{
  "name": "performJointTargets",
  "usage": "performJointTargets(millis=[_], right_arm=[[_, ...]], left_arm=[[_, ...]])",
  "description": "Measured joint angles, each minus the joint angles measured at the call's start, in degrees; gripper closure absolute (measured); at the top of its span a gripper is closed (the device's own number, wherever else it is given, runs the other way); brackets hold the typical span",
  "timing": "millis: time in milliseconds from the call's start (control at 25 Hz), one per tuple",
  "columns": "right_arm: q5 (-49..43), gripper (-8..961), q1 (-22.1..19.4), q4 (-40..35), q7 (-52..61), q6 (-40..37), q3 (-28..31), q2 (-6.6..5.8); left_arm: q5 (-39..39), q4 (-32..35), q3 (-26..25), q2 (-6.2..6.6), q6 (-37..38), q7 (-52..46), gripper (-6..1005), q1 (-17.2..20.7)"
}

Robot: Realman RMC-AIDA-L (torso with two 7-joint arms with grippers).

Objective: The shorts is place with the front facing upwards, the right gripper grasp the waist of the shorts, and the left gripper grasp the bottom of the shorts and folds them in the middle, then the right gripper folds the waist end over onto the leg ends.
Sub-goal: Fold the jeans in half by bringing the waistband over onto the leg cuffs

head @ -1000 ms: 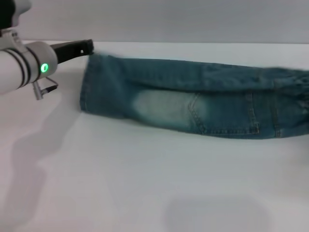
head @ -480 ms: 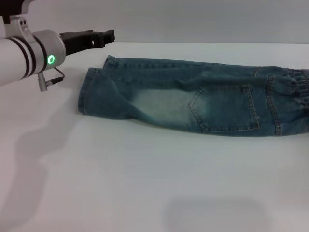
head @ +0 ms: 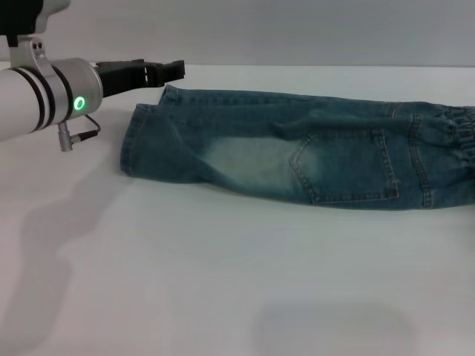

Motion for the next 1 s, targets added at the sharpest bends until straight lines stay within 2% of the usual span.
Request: performJointTargets(millis=[440,1000], right_arm=[[-2.8,258,2.4,-0.7,2.0,-4.1,0.0,-0.51],[-4.0,262,4.0,-2.4,2.7,-5.6,-0.1,-0.55]], left_arm=[[-0.2,-0.1,0.4,-0.11,-1.7,1.4,230,0.1],[-0.2,-1.5,0.8,-0.07,-2.7,1.5,230,0.8]])
